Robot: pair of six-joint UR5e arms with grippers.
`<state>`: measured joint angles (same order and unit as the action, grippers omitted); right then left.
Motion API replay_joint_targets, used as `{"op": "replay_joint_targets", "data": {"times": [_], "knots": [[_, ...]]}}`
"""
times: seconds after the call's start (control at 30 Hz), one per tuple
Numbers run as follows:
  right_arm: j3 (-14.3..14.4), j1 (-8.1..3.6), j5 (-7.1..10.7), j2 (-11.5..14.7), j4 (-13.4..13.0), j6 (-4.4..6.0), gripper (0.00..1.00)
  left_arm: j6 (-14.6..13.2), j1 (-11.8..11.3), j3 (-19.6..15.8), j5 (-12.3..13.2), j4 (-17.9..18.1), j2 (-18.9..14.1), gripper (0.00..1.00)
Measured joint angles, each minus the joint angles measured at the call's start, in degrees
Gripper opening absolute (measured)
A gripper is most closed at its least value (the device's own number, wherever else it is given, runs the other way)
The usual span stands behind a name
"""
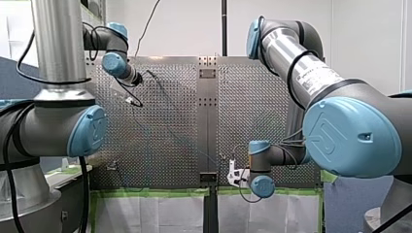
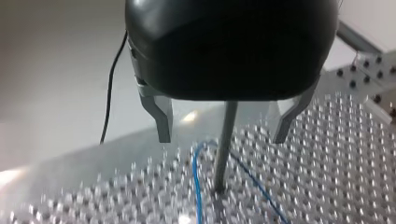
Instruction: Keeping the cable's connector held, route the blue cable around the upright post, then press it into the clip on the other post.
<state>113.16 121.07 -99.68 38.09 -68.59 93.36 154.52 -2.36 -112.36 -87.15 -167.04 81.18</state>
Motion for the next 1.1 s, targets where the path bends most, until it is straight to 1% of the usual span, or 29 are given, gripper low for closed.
{"op": "replay_joint_targets", "data": {"times": [0.23,0.37,0.47,0.57,0.8,0.87,0.97,1.1], "knots": [[-0.32,0.07,0.31,0.02,0.05,0.22,0.00,-3.29,0.04,0.01,0.21,-0.04,-3.68,1.00],[-0.48,0.16,0.76,0.02,0.15,0.48,0.00,-5.25,-0.19,0.02,-0.05,-0.74,-4.80,1.00],[-0.50,0.31,1.08,0.02,0.17,0.55,0.00,-6.75,-0.43,0.28,-1.02,-1.98,-4.98,1.00],[-0.51,0.49,1.17,0.03,0.02,0.62,0.00,-8.31,-0.49,1.31,-2.41,-3.43,-4.90,1.00],[-0.52,0.92,1.29,0.02,-0.32,0.73,0.00,-11.97,-0.01,4.77,-6.01,-6.66,-4.29,1.00],[-0.52,1.03,1.30,0.02,-0.38,0.79,0.00,-12.92,0.17,5.71,-6.50,-7.55,-4.27,1.00],[-0.52,1.25,1.55,0.03,-0.47,0.80,0.00,-14.55,0.58,7.33,-6.04,-9.09,-4.24,1.00],[-0.57,1.38,1.99,0.02,-0.59,0.86,0.00,-16.96,1.42,9.76,-4.65,-11.49,-3.92,1.00]]}}
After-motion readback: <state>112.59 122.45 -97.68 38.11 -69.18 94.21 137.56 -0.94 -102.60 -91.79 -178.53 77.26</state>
